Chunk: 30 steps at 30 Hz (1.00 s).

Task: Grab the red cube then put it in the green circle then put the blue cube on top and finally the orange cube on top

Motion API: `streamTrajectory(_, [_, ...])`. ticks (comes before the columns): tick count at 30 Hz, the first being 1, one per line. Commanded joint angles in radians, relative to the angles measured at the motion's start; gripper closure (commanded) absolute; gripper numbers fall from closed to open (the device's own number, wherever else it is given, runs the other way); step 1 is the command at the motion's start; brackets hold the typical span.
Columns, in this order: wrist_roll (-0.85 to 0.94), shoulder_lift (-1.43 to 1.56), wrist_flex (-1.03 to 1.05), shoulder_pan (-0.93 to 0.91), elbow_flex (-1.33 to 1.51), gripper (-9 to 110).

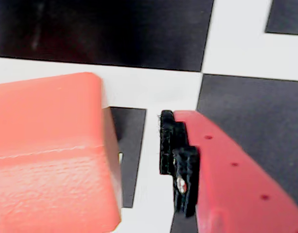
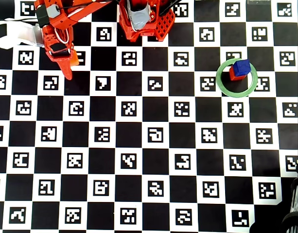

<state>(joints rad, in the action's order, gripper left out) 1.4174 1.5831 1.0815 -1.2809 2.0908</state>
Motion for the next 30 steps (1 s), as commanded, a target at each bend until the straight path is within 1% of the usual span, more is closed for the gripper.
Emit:
streamTrajectory(1, [0.032, 0.117, -0.011, 0.025, -0.034, 56])
streamTrajectory(6, [0.060, 0.121, -0.025, 0.038, -0.037, 56])
streamTrajectory(14, [0.112, 0.121, 0.009, 0.035, -0.025, 56])
streamTrajectory(23, [0.130, 0.123, 0.011, 0.034, -0.018, 56])
streamTrajectory(25, [0.135, 0.123, 0.012, 0.034, -0.017, 60])
streamTrajectory(26, [0.137, 0.123, 0.014, 0.034, -0.017, 65])
streamTrajectory(29, [0.141, 0.123, 0.017, 0.034, -0.015, 88])
streamTrajectory(30, [0.141, 0.123, 0.017, 0.034, -0.015, 94])
